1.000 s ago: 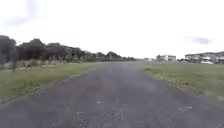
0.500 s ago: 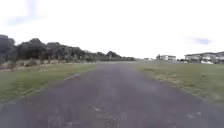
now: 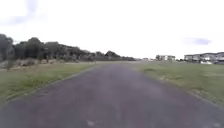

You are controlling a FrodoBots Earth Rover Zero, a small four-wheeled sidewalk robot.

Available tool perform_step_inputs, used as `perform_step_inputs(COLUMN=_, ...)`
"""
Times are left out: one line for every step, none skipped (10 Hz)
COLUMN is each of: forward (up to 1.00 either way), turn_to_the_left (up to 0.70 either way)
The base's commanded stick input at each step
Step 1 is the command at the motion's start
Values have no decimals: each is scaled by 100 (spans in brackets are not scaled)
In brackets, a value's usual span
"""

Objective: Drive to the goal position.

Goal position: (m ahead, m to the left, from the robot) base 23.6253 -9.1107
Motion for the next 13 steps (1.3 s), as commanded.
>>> perform_step_inputs(forward=70, turn_to_the_left=0)
perform_step_inputs(forward=70, turn_to_the_left=0)
perform_step_inputs(forward=70, turn_to_the_left=0)
perform_step_inputs(forward=70, turn_to_the_left=0)
perform_step_inputs(forward=70, turn_to_the_left=0)
perform_step_inputs(forward=70, turn_to_the_left=0)
perform_step_inputs(forward=70, turn_to_the_left=0)
perform_step_inputs(forward=70, turn_to_the_left=0)
perform_step_inputs(forward=70, turn_to_the_left=23)
perform_step_inputs(forward=70, turn_to_the_left=1)
perform_step_inputs(forward=70, turn_to_the_left=0)
perform_step_inputs(forward=70, turn_to_the_left=0)
perform_step_inputs(forward=70, turn_to_the_left=0)
